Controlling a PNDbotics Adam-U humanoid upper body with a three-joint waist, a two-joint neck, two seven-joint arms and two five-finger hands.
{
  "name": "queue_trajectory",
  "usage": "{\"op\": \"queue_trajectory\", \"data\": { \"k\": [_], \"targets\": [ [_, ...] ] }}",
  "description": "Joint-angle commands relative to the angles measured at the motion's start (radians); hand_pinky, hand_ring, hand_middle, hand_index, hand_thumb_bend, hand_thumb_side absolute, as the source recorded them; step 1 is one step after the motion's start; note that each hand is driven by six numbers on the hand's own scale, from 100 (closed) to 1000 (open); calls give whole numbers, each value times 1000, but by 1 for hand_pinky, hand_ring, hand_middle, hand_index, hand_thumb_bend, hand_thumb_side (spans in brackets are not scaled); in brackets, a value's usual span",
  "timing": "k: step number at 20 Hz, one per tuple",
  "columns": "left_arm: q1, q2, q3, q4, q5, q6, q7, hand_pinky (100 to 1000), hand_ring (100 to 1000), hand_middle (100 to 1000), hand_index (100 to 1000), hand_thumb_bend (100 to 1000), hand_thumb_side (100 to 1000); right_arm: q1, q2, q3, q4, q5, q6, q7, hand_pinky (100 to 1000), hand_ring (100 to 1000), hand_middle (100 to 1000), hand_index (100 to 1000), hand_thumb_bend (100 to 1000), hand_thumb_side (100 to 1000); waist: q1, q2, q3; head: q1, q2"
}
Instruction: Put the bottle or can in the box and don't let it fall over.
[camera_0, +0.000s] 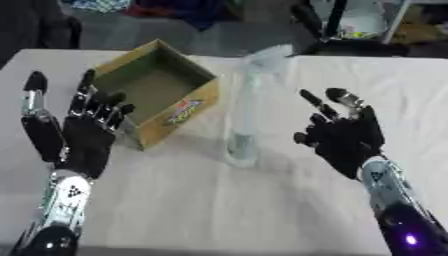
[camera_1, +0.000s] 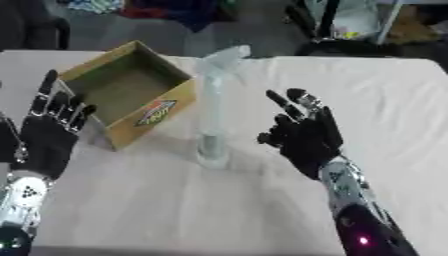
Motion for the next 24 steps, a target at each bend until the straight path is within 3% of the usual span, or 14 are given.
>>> {"op": "queue_trajectory", "data": {
  "k": [1, 24],
  "targets": [
    [-14, 5, 0, -16, 7, 3, -2, 597, 601, 413, 1000, 373, 833, -18, 7, 8, 4, -6, 8, 0, 346, 100, 100, 1000, 100, 590, 3, -11, 2, -3, -6],
    [-19, 2, -6, -18, 10, 8, -5, 597, 601, 412, 1000, 371, 835, -81, 58, 23, 99, 0, 22, 11, 320, 100, 100, 1000, 100, 578, 9, -8, 23, -19, -11]
  ]
}}
